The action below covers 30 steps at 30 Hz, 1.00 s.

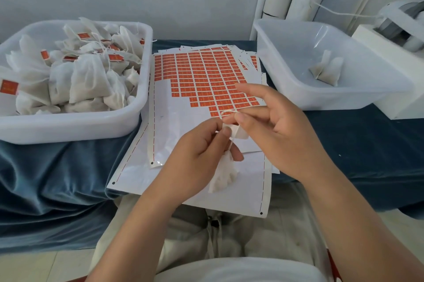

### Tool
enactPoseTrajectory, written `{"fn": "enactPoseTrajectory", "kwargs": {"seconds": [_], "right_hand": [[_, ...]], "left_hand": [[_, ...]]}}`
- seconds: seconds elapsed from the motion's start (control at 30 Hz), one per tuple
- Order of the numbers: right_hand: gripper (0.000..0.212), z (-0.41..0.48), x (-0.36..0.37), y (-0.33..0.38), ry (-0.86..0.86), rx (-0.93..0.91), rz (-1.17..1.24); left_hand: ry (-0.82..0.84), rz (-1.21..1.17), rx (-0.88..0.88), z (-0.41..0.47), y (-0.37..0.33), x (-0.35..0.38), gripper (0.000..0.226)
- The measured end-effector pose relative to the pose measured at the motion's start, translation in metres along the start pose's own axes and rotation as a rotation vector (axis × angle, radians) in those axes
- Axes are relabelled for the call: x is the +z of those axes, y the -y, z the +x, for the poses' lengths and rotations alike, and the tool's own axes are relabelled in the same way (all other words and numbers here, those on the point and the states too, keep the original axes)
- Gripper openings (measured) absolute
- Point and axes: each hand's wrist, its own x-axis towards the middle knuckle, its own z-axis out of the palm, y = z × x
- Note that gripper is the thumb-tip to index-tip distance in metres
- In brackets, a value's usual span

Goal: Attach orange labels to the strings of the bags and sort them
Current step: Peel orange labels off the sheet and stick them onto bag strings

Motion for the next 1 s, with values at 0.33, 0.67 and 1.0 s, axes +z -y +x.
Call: {"fn": "enactPoseTrajectory", "kwargs": {"seconds": [0.33, 0.67, 1.0], "right_hand": [[0.039, 0.002, 0.002, -0.007, -0.023, -0.009, -0.101], [0.035, 0.003, 0.004, -0.01, 0.015, 0.0, -0.021], [0.031, 0.0, 0.013, -0.009, -0.04, -0.014, 0.121]], "left_hand": [[0.008, 0.137, 0.033, 0.0, -0.001, -0.003, 0.025], [0.038, 0.055, 0.02, 0.002, 0.0, -0.009, 0.033], [0.13, -0.511, -0.205, 0.01, 0.021, -0.015, 0.052]]}}
